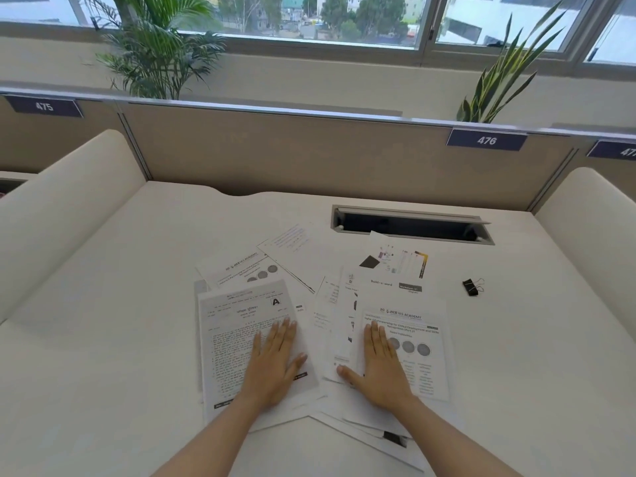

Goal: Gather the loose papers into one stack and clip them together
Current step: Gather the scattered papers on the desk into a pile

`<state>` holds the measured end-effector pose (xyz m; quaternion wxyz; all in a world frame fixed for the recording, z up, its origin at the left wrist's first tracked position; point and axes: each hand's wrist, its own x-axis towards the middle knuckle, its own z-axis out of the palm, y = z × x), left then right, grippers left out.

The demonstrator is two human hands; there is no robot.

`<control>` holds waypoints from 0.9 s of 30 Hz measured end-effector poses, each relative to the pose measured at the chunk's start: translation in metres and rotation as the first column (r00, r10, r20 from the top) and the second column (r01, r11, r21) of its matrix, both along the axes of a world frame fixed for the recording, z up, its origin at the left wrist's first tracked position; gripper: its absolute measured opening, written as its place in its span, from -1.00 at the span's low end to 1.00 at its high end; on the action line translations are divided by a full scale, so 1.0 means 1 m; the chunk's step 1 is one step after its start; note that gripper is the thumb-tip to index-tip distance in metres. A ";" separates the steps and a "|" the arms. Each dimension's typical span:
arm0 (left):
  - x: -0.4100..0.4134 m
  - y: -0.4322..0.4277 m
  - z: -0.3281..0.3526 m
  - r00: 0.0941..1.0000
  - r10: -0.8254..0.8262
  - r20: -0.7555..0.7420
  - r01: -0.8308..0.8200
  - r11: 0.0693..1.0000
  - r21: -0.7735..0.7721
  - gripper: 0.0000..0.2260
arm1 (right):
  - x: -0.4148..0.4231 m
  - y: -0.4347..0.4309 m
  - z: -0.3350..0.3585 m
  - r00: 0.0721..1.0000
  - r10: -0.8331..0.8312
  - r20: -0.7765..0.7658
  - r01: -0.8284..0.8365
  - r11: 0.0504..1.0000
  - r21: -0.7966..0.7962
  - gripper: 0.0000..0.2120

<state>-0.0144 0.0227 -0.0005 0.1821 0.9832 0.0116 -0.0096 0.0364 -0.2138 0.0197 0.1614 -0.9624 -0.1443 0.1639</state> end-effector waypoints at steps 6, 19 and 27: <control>-0.017 0.028 0.011 0.967 0.253 -0.019 -0.253 0.967 -0.018 -0.26 | -0.008 0.012 -0.004 0.992 -0.125 0.001 0.125 0.991 -0.055 0.23; -0.043 0.024 0.026 0.669 0.704 -0.239 -0.740 0.661 -0.123 0.19 | -0.015 0.030 0.007 0.992 -0.123 -0.019 0.122 0.991 -0.047 -0.28; -0.046 0.036 0.033 0.708 0.662 -0.248 -0.706 0.673 -0.219 0.24 | -0.022 0.047 0.016 0.998 0.018 0.053 -0.006 0.974 -0.225 -0.31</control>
